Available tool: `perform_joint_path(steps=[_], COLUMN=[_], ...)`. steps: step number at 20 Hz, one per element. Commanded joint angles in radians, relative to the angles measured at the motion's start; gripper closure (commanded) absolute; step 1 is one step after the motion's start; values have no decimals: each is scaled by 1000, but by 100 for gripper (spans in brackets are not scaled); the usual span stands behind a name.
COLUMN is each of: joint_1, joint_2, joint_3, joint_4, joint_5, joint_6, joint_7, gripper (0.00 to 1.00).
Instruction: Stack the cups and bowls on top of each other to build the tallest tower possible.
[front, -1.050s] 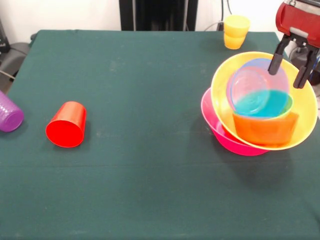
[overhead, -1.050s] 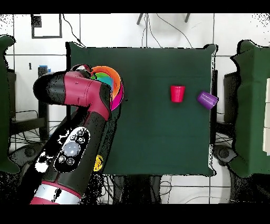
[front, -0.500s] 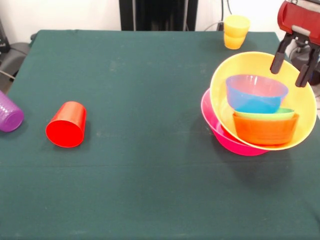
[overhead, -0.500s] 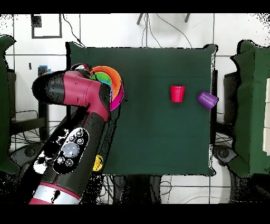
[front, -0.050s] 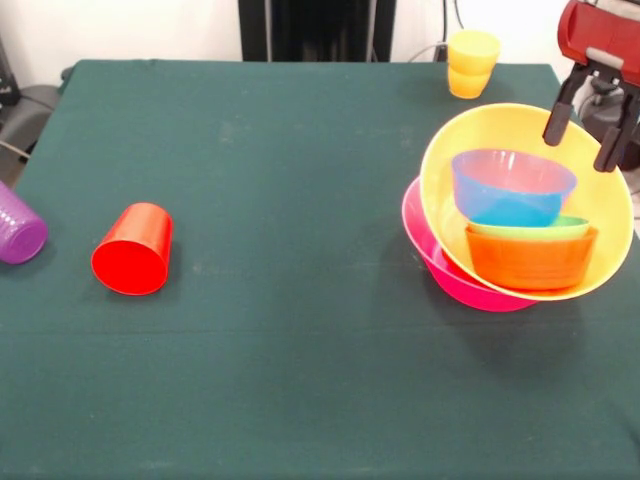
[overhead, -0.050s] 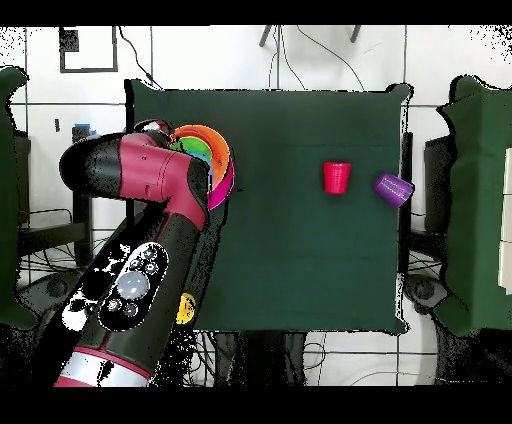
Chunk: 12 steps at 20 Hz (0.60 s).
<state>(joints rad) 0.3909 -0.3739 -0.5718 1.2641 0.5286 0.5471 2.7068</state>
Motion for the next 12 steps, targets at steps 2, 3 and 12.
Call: perform_joint_path(steps=[2, 3, 12], joint_1=[-57, -74, -233], joint_2=[-73, -85, -139], joint_3=[78, 85, 183], joint_4=[55, 52, 32], joint_5=[-23, -28, -81], joint_6=[160, 174, 214], joint_7=[78, 53, -130], gripper=[0, 0, 0])
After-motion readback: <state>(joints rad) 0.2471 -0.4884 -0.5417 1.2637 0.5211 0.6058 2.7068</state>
